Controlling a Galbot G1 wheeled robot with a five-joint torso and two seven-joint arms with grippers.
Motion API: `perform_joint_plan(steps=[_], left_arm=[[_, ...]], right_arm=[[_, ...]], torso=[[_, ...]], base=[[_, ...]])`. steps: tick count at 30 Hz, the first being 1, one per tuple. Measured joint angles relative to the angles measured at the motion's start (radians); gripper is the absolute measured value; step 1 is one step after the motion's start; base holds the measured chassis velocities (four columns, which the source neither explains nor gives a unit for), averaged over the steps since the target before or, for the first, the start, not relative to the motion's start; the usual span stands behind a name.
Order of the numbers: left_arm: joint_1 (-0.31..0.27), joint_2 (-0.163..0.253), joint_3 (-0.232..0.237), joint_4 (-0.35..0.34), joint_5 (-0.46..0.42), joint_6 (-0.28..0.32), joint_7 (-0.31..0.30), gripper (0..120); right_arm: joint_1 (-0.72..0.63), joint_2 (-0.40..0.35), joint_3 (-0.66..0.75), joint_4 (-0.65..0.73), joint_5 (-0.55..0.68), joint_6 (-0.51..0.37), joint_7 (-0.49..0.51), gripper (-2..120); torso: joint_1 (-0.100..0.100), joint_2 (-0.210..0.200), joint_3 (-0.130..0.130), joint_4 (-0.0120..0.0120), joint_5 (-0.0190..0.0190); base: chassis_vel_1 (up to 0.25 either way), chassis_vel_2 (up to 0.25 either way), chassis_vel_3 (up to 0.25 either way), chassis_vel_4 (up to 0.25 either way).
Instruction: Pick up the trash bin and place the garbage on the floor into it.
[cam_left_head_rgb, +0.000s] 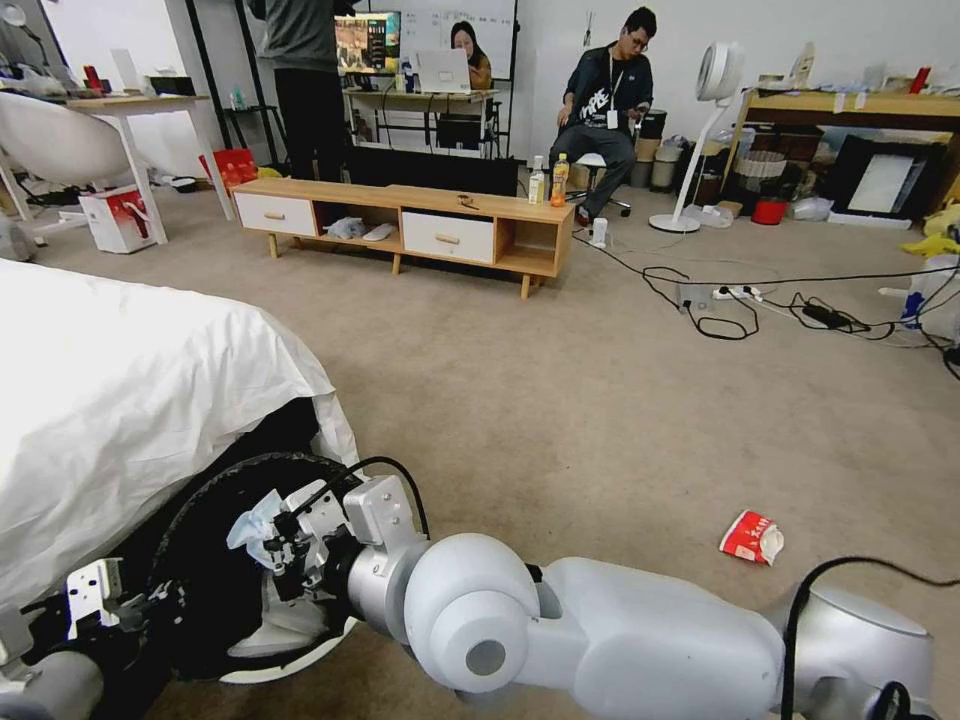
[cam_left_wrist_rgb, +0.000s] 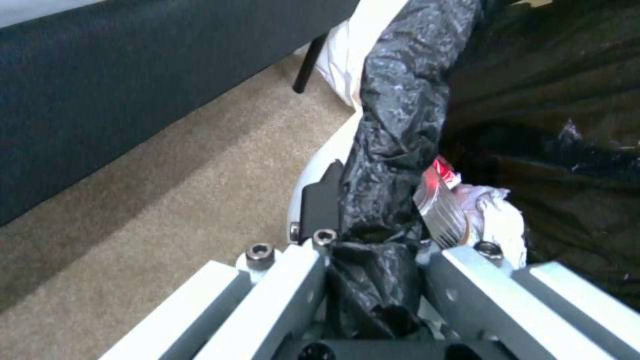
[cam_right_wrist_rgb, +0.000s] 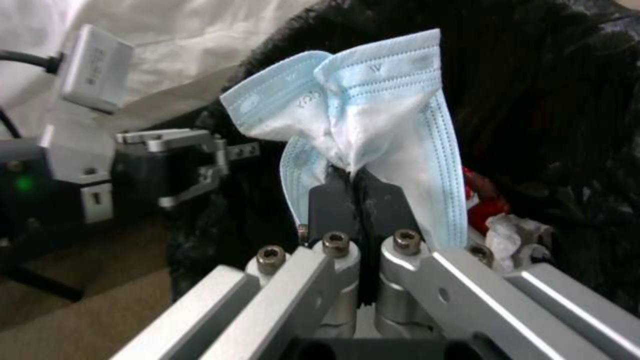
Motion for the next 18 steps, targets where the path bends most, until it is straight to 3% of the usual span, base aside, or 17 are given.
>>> perform_joint_plan(steps=[7,9,11,18], left_arm=[[0.004,-0.001,0.001,-0.001,0.001,0.000,0.002,1],[0.004,-0.002,0.002,-0.001,0.002,0.000,0.002,1],[0.005,-0.004,0.004,0.001,0.004,0.000,0.003,1],[0.006,-0.004,0.004,0.004,0.005,0.000,0.004,1]], right_arm=[[-0.014,-0.001,-0.004,-0.020,-0.012,-0.006,0.000,1],[-0.016,-0.002,-0.002,-0.019,-0.012,-0.008,0.000,5],[-0.019,-0.006,0.002,-0.018,-0.014,-0.012,0.000,19],[-0.025,-0.015,0.008,-0.010,-0.016,-0.019,0.001,39]], torso=[[0.000,0.000,0.000,0.0000,0.0000],[0.000,0.000,0.000,0.0000,0.0000],[0.000,0.000,0.000,0.0000,0.0000],[0.000,0.000,0.000,0.0000,0.0000]], base=[[0.000,0.000,0.000,0.000],[0.000,0.000,0.000,0.000],[0.000,0.000,0.000,0.000],[0.000,0.000,0.000,0.000]])
